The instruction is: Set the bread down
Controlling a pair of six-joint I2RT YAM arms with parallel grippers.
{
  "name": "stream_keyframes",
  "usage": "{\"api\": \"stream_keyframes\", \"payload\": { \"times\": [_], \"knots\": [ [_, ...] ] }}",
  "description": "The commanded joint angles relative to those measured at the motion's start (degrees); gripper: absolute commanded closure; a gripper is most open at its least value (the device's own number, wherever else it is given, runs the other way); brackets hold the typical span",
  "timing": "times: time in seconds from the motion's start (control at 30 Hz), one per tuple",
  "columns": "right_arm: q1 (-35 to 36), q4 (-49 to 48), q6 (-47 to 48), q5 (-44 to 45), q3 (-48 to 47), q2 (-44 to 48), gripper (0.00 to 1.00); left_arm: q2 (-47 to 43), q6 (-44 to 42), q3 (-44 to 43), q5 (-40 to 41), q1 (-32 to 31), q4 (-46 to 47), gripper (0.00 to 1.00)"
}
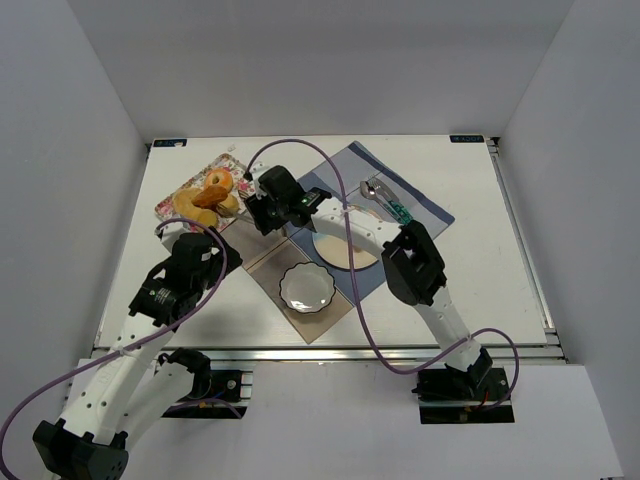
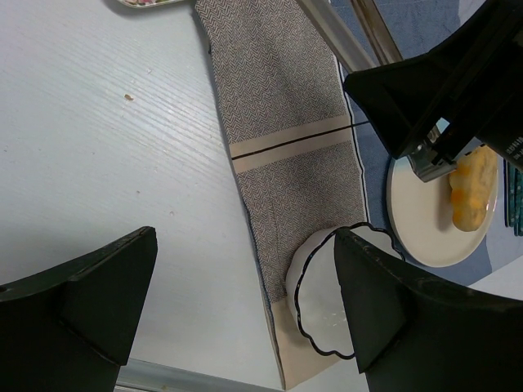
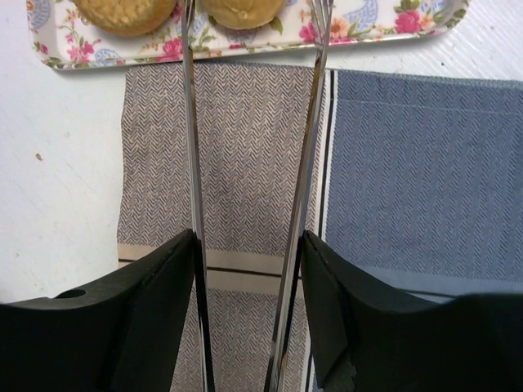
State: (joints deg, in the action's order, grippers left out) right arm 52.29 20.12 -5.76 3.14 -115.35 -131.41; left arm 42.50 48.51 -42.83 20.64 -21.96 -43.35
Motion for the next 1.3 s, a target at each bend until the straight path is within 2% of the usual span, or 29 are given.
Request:
{"api": "stream_keyframes", "payload": {
  "times": [0.0,0.13,0.2,0.4,0.53,0.7,0.8,1.0,1.13,1.27],
  "knots": [
    [0.1,-1.1,0.3,-0.8,-3.6,-1.7,0.42,-0.2,-0.3,-0.2,1.0,-0.2,0.4,0.02],
    [0.4,-3.6,0.0,-3.4,-4.4,-2.9,0.46,-0.1,-0.2,-0.3,1.1,-0.2,0.4,0.02],
    [0.7,-5.2,-0.1,-4.5,-4.5,-3.1,0.51,-0.2,-0.2,-0.3,1.2,-0.2,0.2,0.02],
    [1.1,-7.8,-0.6,-1.1,-0.9,1.6,0.65,-0.5,-0.2,-0.2,1.5,-0.2,0.1,0.02],
    [1.1,-15.1,-1.9,2.0,13.1,10.9,0.70,-0.3,-0.2,-0.4,1.2,-0.2,0.5,0.02],
    [1.1,-23.0,-2.4,7.9,29.2,25.7,0.71,0.4,-0.2,-1.1,0.9,-0.2,0.0,0.02],
    [1.1,-22.8,-2.3,13.9,39.6,34.2,0.71,0.3,0.0,-0.8,1.0,-0.2,0.5,0.02],
    [0.6,-20.2,-8.1,22.1,60.2,51.0,0.70,2.3,-0.5,-0.4,-0.3,-0.2,2.9,0.02],
    [0.4,-14.4,-12.7,25.8,68.4,60.2,0.70,5.0,-0.8,-0.9,-0.7,-0.2,3.8,0.02],
    [0.2,-11.3,-15.5,27.5,73.2,63.6,0.67,6.5,-1.1,-0.5,-2.1,-0.2,5.7,0.02]
  ]
}}
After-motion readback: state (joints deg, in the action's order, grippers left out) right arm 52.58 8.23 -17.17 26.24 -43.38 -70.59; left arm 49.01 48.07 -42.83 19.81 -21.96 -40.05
